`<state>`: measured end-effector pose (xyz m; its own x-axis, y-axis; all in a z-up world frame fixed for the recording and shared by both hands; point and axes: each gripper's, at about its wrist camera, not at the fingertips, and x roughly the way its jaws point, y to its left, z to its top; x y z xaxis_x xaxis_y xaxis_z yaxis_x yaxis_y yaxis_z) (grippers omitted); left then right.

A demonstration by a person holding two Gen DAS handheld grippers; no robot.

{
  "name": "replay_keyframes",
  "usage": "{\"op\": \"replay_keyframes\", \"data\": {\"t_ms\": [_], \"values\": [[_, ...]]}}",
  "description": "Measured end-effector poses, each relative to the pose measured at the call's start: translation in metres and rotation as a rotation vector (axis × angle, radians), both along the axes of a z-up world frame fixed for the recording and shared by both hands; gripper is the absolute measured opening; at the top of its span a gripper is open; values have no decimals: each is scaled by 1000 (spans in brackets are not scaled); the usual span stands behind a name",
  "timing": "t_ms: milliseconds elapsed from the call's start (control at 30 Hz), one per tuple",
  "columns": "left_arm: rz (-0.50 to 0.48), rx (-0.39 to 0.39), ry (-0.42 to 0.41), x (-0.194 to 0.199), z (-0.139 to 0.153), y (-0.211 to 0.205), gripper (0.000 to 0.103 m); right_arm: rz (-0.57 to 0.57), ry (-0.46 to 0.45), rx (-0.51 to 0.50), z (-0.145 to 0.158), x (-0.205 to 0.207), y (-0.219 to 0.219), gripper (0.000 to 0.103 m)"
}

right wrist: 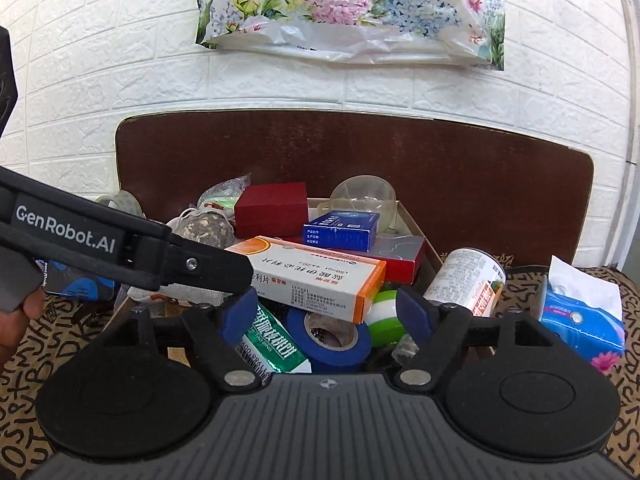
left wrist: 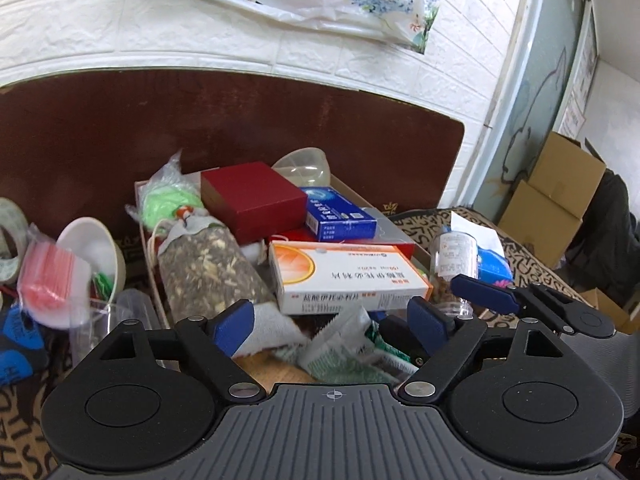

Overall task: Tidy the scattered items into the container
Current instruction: 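Lower the medicine box into the cardboard box and open the left tool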

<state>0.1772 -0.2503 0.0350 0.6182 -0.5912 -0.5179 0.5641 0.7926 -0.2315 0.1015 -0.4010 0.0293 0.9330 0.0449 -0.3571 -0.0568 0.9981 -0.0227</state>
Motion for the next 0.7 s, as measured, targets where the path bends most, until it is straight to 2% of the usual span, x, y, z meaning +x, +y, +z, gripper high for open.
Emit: {"op": "replay_keyframes", "data": {"t_ms": [100, 133, 200, 333, 567, 700], "values": [[22, 1, -8, -12, 3, 6, 95, 6, -5, -11, 3, -9, 2, 92], [33, 5, -14, -17, 5, 8, 99, 8, -7, -15, 5, -12, 3, 98], [59, 22, -31, -29, 8, 12, 103, 18, -9, -22, 9, -20, 4, 102], [109, 52, -57, -59, 14, 22, 103, 34, 11, -41, 19, -39, 5, 102], [196, 48, -5, -105, 9, 43, 103, 23, 72, -60, 26, -77, 1, 102], [241, 73, 13, -128, 4, 46, 103, 35, 92, -75, 26, -100, 3, 102]]}}
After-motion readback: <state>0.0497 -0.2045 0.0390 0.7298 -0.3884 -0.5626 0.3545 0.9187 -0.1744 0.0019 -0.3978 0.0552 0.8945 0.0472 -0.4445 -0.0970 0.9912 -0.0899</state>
